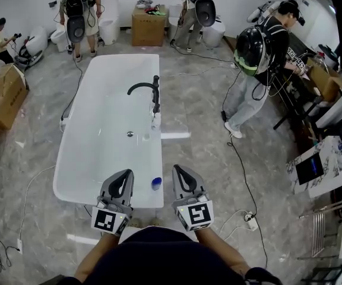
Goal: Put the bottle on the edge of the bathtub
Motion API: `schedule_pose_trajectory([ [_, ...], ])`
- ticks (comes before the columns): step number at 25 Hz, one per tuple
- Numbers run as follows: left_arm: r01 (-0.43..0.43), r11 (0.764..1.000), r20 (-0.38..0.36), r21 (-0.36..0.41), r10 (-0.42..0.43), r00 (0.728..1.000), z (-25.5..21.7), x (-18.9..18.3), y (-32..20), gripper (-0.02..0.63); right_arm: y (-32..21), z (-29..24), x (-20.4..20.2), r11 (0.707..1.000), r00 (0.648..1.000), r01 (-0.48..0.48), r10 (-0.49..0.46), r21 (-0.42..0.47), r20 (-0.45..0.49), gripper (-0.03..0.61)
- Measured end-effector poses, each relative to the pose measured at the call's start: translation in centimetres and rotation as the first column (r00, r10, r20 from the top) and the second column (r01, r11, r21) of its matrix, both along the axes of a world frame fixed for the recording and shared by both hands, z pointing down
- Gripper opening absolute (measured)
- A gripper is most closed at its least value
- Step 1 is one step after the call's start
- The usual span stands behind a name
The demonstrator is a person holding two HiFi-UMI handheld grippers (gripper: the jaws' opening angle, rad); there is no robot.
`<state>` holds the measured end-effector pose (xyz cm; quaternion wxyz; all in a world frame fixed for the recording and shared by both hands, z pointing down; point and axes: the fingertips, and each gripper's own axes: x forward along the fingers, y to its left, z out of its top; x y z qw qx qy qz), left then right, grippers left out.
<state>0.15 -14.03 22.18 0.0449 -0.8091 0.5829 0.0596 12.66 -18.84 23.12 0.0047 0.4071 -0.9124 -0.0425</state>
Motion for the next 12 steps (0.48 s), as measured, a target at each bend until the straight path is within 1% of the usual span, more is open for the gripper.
schedule_pose_trajectory([
  [3,0.040,0.999,0.017,0.019,-0.041,0.999,-1.2,0.5,0.3,0.003,-0.2,-1.3,1.0,1.000,1.000,0.007,-0.007,0.024,0.009,0.000],
  [6,0.099,0.994,0.044,0.039,-0.100,0.994,-2.4,0.5,0.8,0.003,-0.2,-2.6,1.9,0.999,1.000,0.005,-0.005,0.033,0.002,0.000],
  [8,0.132,0.990,0.059,0.044,-0.135,0.989,-3.1,0.6,0.9,0.003,-0.4,-3.5,2.6,0.998,1.000,-0.001,-0.001,0.063,0.022,0.000],
  [10,0.144,0.988,0.082,0.062,-0.148,0.986,-3.9,1.0,1.2,0.003,-0.3,-4.3,3.3,0.997,0.999,-0.007,0.005,0.077,0.032,0.000],
  [12,0.137,0.986,0.128,0.095,-0.149,0.981,-4.7,1.6,1.6,0.003,0.0,-5.1,4.0,0.996,0.999,-0.010,0.006,0.091,0.049,0.000],
])
